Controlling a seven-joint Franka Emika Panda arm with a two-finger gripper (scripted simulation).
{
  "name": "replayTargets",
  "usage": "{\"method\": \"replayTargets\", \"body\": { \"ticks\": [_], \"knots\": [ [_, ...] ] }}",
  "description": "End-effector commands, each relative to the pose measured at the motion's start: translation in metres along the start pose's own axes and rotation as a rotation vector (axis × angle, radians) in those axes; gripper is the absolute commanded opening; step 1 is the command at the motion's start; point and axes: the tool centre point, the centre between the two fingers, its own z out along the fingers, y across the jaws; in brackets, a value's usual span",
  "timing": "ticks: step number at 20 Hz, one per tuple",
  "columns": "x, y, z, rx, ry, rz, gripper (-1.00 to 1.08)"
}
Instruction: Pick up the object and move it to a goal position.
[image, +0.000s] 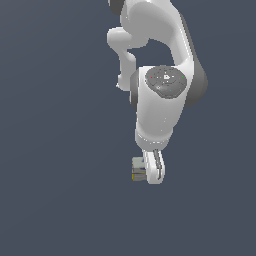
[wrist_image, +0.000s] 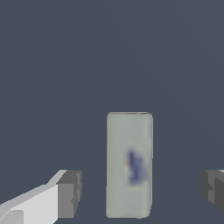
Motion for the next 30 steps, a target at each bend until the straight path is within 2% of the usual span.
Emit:
{"method": "replayTargets", "body": {
  "ticks": [1, 12, 19, 20, 30],
  "knots": [
    [0.000, 0.000, 0.001, 0.000, 0.000, 0.000, 1.00],
    [0.000, 0.001, 0.046, 0.001, 0.000, 0.004, 1.00],
    [0.000, 0.000, 0.050, 0.001, 0.000, 0.004, 1.00],
    [0.000, 0.000, 0.050, 0.001, 0.000, 0.004, -1.00],
    [0.000, 0.000, 0.050, 0.001, 0.000, 0.004, -1.00]
  ]
}}
